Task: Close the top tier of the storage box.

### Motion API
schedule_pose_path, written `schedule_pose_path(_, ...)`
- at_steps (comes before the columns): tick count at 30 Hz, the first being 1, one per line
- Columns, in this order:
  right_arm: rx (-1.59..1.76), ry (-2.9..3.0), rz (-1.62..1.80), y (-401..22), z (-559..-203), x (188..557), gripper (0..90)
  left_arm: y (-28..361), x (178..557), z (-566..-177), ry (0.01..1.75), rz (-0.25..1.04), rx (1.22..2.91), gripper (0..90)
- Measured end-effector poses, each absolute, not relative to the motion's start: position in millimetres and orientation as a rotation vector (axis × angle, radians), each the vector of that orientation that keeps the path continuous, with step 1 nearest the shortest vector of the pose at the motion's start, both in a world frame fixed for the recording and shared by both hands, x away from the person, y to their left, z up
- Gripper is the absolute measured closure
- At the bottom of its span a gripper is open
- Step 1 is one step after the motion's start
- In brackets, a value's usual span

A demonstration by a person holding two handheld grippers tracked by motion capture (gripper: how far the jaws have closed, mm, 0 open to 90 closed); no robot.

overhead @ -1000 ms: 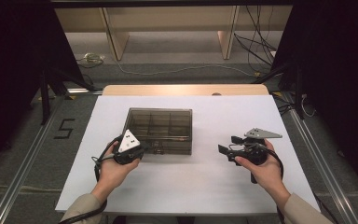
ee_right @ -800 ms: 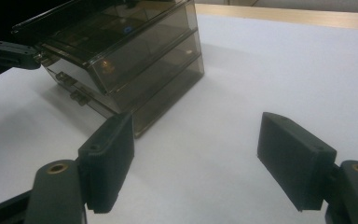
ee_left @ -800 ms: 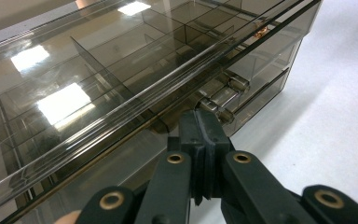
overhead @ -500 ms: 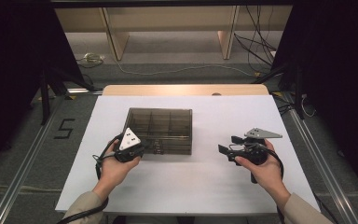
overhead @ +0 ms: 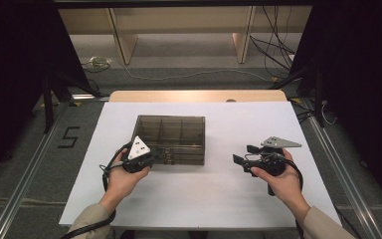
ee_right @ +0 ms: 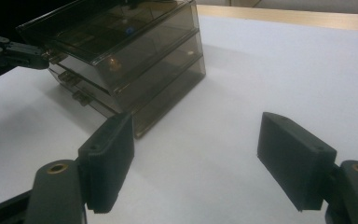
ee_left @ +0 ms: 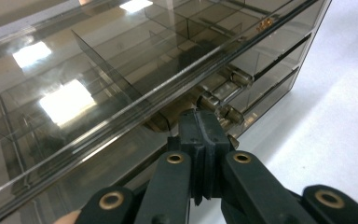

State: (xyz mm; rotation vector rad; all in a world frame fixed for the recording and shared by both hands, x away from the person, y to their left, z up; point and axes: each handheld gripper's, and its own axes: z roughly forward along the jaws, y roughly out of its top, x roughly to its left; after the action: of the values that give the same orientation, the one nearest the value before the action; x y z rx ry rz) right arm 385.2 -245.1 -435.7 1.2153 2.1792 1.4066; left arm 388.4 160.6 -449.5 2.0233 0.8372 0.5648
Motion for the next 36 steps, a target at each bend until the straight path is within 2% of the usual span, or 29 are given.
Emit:
schedule_pose_path(5,1.203,2.182,1.422,-246,-435,384,28.1,160,386,-449,0.837,0.57,2.023,89.1)
schedule_pose_path(20,1.169,2.209,1.436,-245,-433,380,27.7,168,373,-440,0.805,0.559,2.021,78.3)
schedule_pose_path(27,1.141,2.227,1.442,-247,-433,376,27.2,173,368,-436,0.813,0.499,1.977,65.3)
schedule_pose_path(36,1.132,2.235,1.444,-254,-433,370,27.3,182,362,-428,0.84,0.446,1.876,42.6)
